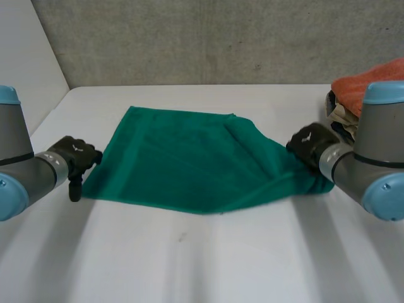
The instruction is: Fold the laundry.
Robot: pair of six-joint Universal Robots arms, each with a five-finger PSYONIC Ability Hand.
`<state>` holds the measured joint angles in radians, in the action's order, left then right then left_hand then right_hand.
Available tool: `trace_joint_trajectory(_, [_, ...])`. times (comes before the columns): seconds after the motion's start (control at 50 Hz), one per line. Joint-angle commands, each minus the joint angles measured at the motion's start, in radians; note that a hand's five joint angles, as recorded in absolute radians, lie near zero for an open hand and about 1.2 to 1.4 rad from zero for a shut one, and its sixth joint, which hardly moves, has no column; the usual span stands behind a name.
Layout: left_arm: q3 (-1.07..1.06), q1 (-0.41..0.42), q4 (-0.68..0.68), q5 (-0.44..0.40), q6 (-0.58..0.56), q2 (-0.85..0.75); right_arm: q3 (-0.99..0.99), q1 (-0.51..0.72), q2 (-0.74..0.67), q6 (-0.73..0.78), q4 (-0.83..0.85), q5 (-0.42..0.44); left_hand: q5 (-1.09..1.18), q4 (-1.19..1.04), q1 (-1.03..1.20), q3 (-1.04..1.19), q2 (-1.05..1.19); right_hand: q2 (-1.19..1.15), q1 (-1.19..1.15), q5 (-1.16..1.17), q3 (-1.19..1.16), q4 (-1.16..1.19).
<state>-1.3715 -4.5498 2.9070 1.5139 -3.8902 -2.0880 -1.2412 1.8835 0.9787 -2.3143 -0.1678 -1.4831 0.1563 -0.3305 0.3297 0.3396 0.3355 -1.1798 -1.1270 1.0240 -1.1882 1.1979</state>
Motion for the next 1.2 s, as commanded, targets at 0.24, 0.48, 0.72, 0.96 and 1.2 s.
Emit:
trace_joint_trajectory(0.24, [0.008,0.008,0.063,-0.046,0.169,-0.073,0.23,0.014,-0.173,-0.344,0.22,-0.112,0.106,-0.106,0.107,0.097,0.101,-0.217,-0.269,0.198,-0.208,0.198])
trace_joint_trajectory(0.48, [0.068,0.034,0.069,-0.024,0.17,-0.147,0.335,0.043,-0.264,-0.329,0.218,-0.178,0.296,-0.297,0.297,0.287,0.292,-0.217,-0.269,0.198,-0.208,0.198])
trace_joint_trajectory(0.72, [0.095,0.037,0.092,-0.018,0.164,-0.181,0.355,0.032,-0.284,-0.298,0.225,-0.19,0.461,-0.461,0.462,0.452,0.456,-0.217,-0.269,0.198,-0.208,0.198])
trace_joint_trajectory(0.96, [0.127,0.048,0.116,-0.012,0.141,-0.23,0.368,0.019,-0.304,-0.297,0.225,-0.197,0.613,-0.613,0.614,0.604,0.608,-0.217,-0.269,0.198,-0.208,0.198])
trace_joint_trajectory(1.2, [0.14,0.046,0.224,0.052,0.034,-0.23,0.338,0.003,-0.266,-0.293,0.185,-0.194,1.065,-1.066,1.067,1.057,1.061,-0.217,-0.269,0.198,-0.208,0.198])
